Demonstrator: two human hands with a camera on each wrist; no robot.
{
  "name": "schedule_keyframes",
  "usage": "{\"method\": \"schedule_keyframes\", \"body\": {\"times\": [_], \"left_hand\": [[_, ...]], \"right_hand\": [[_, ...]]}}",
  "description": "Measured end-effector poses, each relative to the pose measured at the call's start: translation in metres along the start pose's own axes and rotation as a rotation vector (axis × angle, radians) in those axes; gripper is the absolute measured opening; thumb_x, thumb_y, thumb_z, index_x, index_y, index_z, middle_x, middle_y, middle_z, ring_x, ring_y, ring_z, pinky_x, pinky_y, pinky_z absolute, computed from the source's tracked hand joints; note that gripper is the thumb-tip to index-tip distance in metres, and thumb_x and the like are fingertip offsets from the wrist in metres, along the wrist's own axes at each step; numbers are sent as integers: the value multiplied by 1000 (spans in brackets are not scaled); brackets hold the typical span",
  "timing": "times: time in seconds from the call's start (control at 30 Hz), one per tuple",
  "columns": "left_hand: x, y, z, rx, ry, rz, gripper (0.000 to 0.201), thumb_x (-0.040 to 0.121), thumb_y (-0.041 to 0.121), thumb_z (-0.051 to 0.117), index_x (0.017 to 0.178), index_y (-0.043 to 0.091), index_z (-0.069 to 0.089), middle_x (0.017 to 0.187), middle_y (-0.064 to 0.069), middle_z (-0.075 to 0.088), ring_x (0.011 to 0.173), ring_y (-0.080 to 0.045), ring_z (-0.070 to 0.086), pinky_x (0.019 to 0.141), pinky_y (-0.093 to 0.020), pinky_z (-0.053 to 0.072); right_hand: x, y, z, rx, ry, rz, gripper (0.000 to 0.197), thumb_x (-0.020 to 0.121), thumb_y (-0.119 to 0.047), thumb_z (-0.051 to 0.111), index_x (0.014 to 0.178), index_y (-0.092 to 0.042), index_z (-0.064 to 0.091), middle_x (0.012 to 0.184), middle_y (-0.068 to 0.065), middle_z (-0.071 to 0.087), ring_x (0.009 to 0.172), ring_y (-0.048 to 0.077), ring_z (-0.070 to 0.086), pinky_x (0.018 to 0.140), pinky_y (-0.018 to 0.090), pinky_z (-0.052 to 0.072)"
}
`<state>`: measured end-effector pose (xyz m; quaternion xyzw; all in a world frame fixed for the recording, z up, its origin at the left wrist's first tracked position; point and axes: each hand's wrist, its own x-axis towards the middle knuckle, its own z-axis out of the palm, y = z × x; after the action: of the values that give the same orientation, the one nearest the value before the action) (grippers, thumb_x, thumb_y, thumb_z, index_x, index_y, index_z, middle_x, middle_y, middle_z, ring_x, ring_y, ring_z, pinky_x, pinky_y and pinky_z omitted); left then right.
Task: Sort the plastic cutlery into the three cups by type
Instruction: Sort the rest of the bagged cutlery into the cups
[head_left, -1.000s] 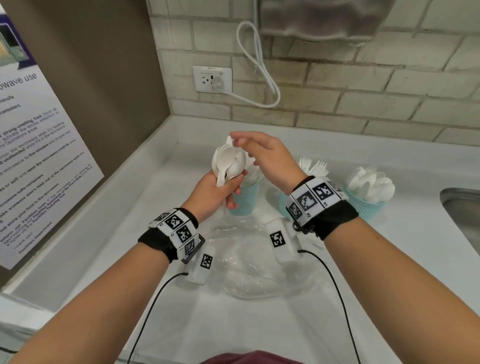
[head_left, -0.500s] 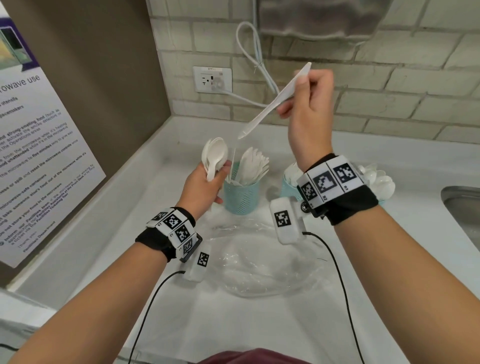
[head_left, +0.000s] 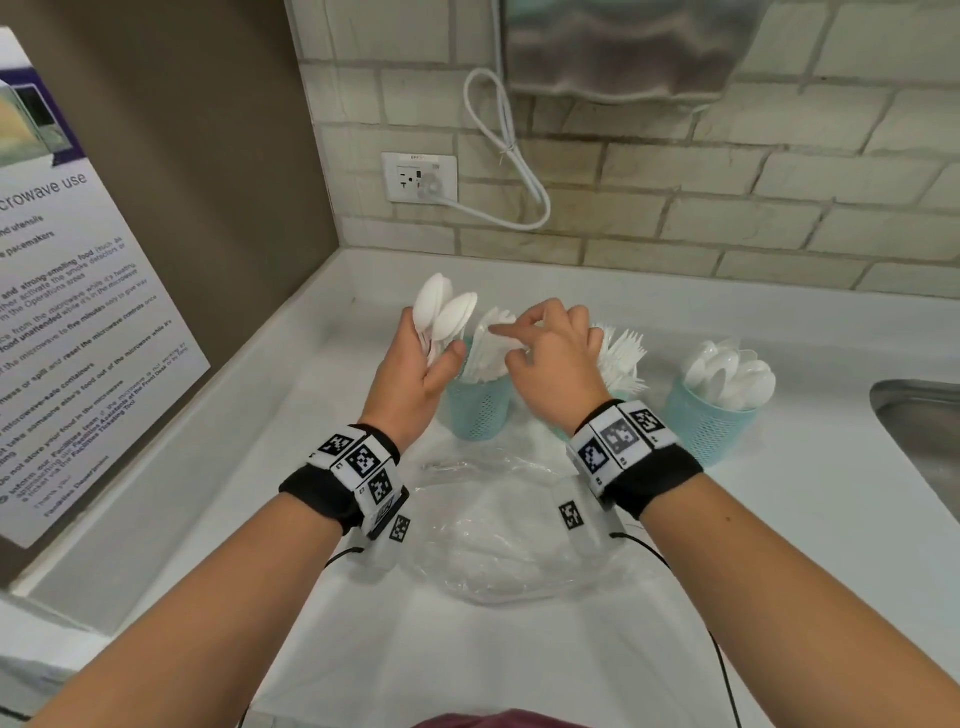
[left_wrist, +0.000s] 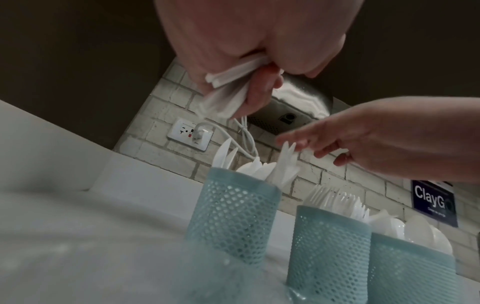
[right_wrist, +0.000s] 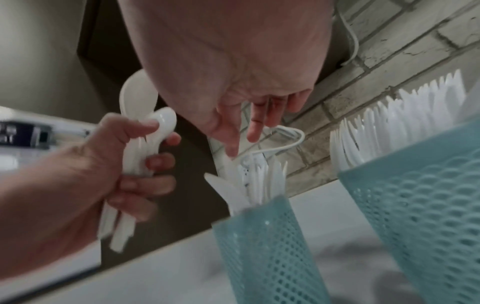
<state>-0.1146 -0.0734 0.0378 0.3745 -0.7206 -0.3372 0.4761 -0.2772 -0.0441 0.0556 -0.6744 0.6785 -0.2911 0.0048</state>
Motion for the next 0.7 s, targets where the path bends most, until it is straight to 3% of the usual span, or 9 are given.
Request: {"method": "schedule_keyframes", "body": {"times": [0.07, 0.13, 0.17, 0.23, 0.3, 0.4, 0.53, 0.63, 0.7], "left_hand": [[1, 2, 6, -16, -23, 29, 43, 85, 50, 43, 117, 24, 38, 100, 15, 51, 89, 7, 50, 82, -18, 42], [2, 7, 16, -27, -38, 43, 47, 85, 52, 39, 118, 19, 37, 100, 12, 50, 89, 0, 50, 83, -26, 43], [3, 10, 24, -19, -49, 44, 47, 86, 51, 39, 118, 17, 36, 101, 8, 50, 90, -5, 51, 83, -31, 45], [5, 17, 43, -18, -97, 34, 39, 87, 45, 44, 117, 20, 35, 105, 0, 51, 94, -14, 56, 85, -39, 50], [6, 25, 68, -105, -147, 13, 26, 87, 32, 51, 108, 32, 35, 99, 2, 51, 89, -7, 59, 79, -43, 54], [5, 42, 106, -28, -198, 116, 25, 92, 9, 49, 111, 19, 36, 90, 10, 48, 80, 8, 52, 69, -23, 48], [9, 64, 150, -25, -253, 189, 33, 90, 0, 47, 123, 3, 48, 110, -6, 55, 104, -16, 55, 91, -28, 48], [18, 77, 177, -111, -318, 92, 34, 90, 0, 53, 123, 3, 51, 112, -5, 59, 105, -15, 56, 90, -15, 46], [23, 76, 192, -20, -428, 22, 26, 90, 10, 58, 115, 5, 54, 106, -7, 62, 97, -21, 60, 86, -28, 52]], "right_hand": [[-4, -5, -13, 242, -16, 16, 50, 80, -27, 41, 127, -32, 57, 112, -7, 46, 109, 15, 33, 93, 27, 23], [-12, -6, -27, 568, -72, 13, 57, 73, -27, 41, 128, -25, 56, 107, -7, 46, 106, 13, 35, 97, 16, 28], [-16, -5, -34, 695, -120, 11, 57, 73, -30, 44, 128, -23, 56, 107, -6, 46, 105, 13, 37, 94, 9, 28], [-24, -3, -44, 809, -210, 28, 58, 73, -45, 56, 127, -25, 54, 111, -4, 45, 106, 14, 41, 91, 10, 33], [-30, 4, -47, 823, -185, 90, 61, 71, -47, 73, 125, -28, 52, 114, -3, 43, 104, 11, 46, 87, 12, 40], [-30, 23, -49, 816, 13, 178, 48, 71, -40, 79, 115, -33, 61, 116, 3, 51, 105, 9, 57, 93, 21, 48], [-29, 59, -64, 778, 186, 267, 26, 75, -38, 73, 97, -25, 73, 107, 6, 69, 96, 12, 67, 90, 33, 54], [-27, 86, -78, 646, 340, 365, 28, 77, -33, 66, 93, -10, 71, 93, 4, 71, 83, 12, 66, 74, 26, 52], [-26, 105, -90, 584, 403, 445, 32, 80, -30, 63, 86, 1, 68, 76, 7, 67, 67, 17, 61, 60, 26, 46]]}}
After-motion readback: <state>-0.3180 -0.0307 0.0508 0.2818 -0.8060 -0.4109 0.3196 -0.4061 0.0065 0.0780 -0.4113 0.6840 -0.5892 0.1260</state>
